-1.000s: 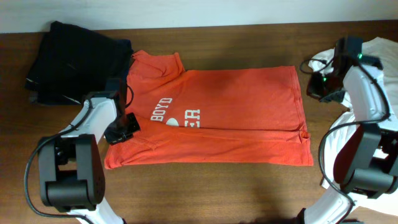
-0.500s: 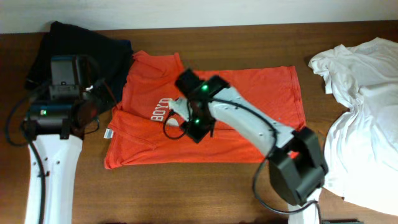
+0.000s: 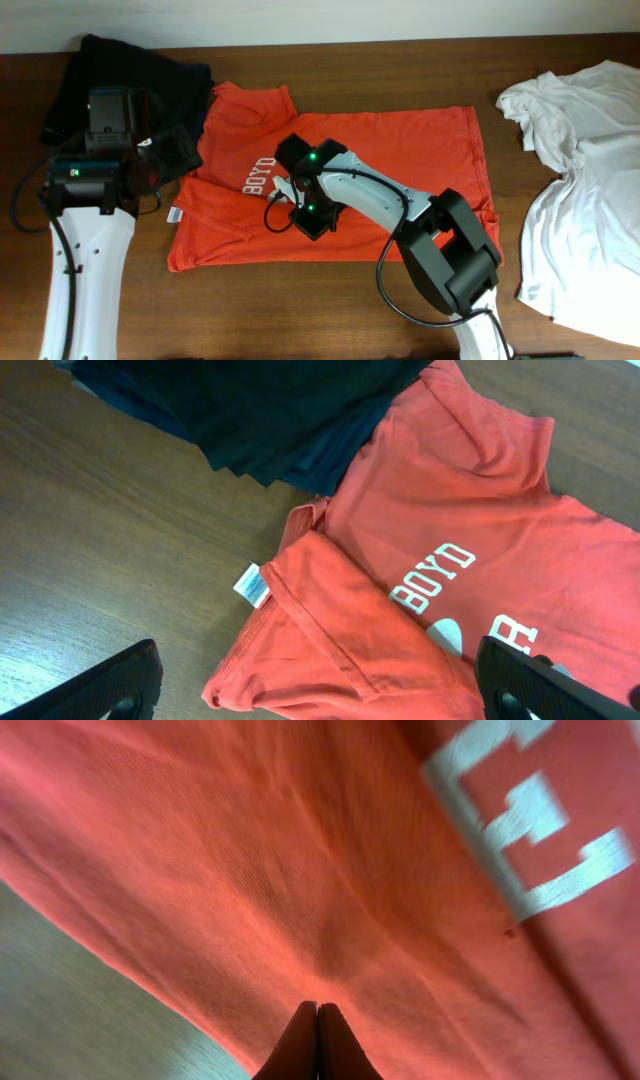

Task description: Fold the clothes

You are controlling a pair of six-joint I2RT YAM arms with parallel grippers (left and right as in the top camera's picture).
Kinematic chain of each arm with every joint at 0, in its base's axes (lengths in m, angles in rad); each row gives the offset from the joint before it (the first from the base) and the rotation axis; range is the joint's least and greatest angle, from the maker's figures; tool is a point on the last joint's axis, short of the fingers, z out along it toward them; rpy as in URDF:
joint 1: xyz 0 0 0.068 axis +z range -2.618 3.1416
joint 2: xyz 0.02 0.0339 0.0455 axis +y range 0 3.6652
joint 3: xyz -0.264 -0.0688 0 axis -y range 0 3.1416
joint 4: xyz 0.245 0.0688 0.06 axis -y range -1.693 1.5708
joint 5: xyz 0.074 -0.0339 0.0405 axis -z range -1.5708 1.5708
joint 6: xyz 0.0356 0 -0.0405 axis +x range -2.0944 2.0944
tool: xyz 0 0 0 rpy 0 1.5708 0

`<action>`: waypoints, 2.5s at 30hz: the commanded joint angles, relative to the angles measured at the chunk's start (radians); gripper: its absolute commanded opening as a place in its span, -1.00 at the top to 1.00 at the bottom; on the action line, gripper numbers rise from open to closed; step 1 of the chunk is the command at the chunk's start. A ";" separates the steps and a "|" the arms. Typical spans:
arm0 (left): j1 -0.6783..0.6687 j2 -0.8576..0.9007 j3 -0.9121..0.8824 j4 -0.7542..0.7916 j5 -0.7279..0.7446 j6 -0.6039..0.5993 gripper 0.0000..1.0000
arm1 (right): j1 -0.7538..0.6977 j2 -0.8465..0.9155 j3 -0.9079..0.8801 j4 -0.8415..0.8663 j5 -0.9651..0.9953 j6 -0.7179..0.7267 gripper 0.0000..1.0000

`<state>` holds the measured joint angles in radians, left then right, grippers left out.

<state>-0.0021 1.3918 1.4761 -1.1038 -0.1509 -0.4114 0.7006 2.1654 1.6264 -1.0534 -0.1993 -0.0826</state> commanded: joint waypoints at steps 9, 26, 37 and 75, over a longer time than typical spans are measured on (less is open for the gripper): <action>0.007 0.003 -0.004 -0.002 -0.014 0.002 -0.99 | 0.006 0.001 -0.014 0.071 0.010 0.013 0.91; 0.007 0.003 -0.004 -0.002 -0.014 0.002 -0.99 | 0.003 0.001 -0.053 0.194 0.028 0.013 0.91; 0.007 0.003 -0.004 -0.002 -0.014 0.002 -0.99 | -0.023 0.001 -0.029 0.301 0.131 0.013 0.91; 0.007 0.003 -0.004 -0.002 -0.014 0.002 -0.99 | -0.117 -0.033 -0.102 0.273 0.036 0.125 0.90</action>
<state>-0.0021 1.3918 1.4754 -1.1042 -0.1513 -0.4114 0.5884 2.1269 1.5024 -0.7265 -0.0696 0.0265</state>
